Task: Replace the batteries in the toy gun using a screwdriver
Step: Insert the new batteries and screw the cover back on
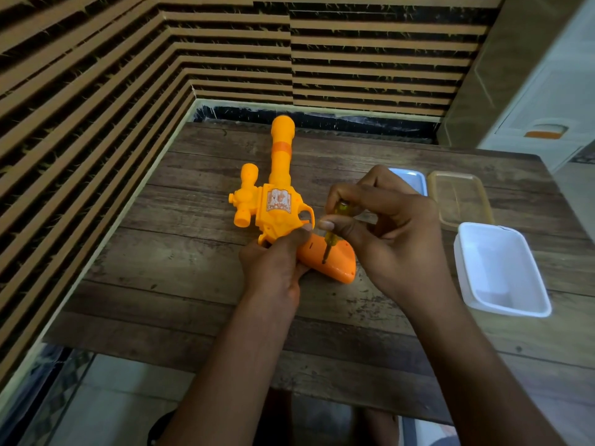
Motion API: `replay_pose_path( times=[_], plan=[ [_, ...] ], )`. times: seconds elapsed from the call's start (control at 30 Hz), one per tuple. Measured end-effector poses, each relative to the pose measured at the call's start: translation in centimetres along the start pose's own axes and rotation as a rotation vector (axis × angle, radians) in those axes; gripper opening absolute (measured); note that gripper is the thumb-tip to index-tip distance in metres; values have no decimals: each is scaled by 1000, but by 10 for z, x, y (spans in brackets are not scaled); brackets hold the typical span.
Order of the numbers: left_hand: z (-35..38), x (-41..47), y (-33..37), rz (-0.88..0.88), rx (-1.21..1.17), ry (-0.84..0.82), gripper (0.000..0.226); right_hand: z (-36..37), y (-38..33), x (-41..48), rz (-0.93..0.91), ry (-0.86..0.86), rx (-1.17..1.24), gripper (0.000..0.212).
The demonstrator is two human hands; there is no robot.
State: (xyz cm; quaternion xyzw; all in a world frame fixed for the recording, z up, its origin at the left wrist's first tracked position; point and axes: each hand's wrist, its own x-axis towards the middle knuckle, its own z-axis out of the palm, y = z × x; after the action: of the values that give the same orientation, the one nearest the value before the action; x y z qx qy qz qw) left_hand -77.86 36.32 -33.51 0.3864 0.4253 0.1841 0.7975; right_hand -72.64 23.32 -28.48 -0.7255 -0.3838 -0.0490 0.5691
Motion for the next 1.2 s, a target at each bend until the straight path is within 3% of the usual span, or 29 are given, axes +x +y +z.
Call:
replay_pose_path(
  times=[0.13, 0.37, 0.53, 0.73, 0.83, 1.0, 1.07, 1.2],
  plan=[
    [-1, 2, -2, 6, -7, 0, 31, 1, -2, -4, -39, 18, -117, 16],
    [1, 5, -4, 2, -2, 9, 43, -1, -2, -10, -31, 112, -195, 15],
    [2, 2, -1, 4, -3, 36, 44, 5, -3, -11, -50, 158, -213, 14],
    [-1, -3, 3, -10, 37, 11, 27, 9, -7, -21, -164, 73, -154, 13],
    [-3, -2, 4, 22, 85, 37, 32, 5, -10, -26, -167, 152, -129, 11],
    [-15, 3, 6, 156, 316, 110, 36, 1, -1, -21, -203, 301, -175, 12],
    [-23, 5, 9, 158, 404, 125, 47, 5, 10, -17, -241, 266, -239, 12],
    [-35, 3, 18, 289, 654, 177, 41, 22, 39, -11, -349, 137, -373, 13]
  ],
)
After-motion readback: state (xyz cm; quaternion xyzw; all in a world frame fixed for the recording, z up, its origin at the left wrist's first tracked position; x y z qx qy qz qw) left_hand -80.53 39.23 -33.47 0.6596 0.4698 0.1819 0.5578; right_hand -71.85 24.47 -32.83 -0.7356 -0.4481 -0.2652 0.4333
